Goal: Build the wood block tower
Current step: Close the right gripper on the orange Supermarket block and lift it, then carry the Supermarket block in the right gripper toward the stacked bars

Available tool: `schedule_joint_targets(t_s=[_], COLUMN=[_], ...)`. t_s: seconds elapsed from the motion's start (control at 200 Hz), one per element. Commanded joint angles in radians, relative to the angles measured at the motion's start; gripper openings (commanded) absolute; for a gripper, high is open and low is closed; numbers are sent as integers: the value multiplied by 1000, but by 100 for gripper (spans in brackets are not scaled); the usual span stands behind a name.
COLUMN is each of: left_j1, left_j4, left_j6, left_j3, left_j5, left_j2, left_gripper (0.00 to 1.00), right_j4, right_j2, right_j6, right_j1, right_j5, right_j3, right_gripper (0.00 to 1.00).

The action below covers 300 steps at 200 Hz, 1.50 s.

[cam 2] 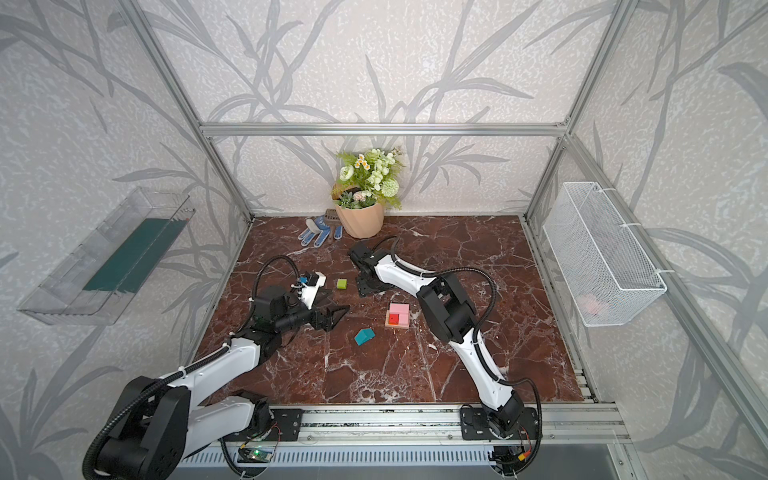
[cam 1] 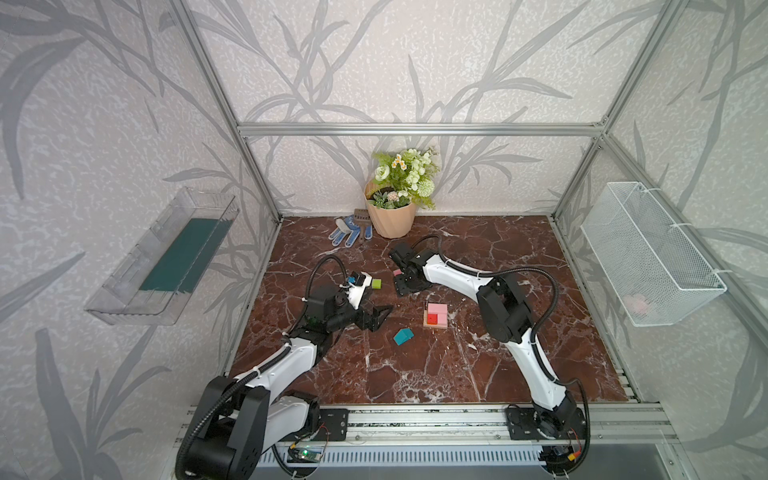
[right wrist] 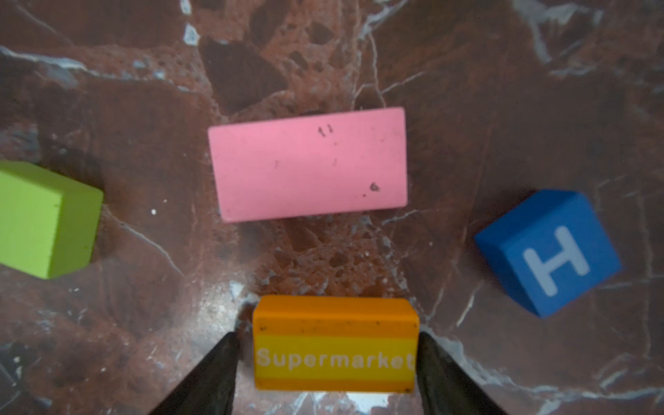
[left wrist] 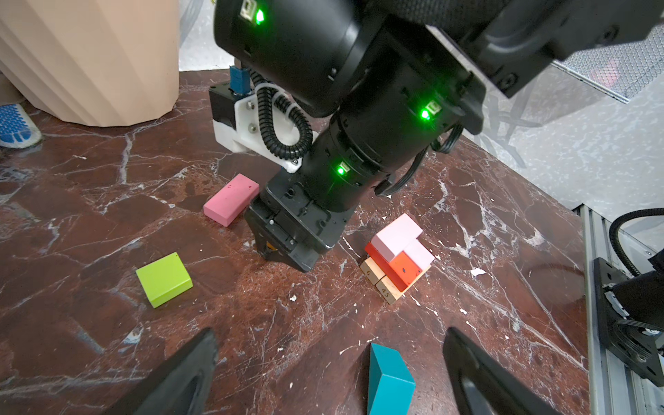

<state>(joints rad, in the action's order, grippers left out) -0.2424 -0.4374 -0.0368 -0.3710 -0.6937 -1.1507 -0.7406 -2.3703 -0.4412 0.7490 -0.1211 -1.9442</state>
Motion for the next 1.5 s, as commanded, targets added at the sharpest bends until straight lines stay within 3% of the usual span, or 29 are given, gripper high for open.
schedule_joint_targets(t_s=[0.0, 0.43, 0.915, 1.245, 1.494], left_j1=[-4, -5, -5, -5, -5], left_j4=[0, 0, 4, 9, 9], left_j6=[14, 14, 14, 15, 15], left_j3=[-21, -21, -29, -34, -32], left_j5=[-18, -19, -22, -26, -24], left_j2=[0, 0, -9, -16, -14], left_gripper=[99, 99, 99, 99, 99], right_j4=[-71, -109, -138, -100, -46], right_j2=[-60, -90, -26, 182, 394], right_j6=[-2, 2, -6, -22, -57], right_j1=[4, 3, 12, 35, 39], right_j5=[-11, -35, -47, -109, -137], right_j3=[-21, -61, -57, 74, 264], right_gripper=[72, 63, 52, 51, 50])
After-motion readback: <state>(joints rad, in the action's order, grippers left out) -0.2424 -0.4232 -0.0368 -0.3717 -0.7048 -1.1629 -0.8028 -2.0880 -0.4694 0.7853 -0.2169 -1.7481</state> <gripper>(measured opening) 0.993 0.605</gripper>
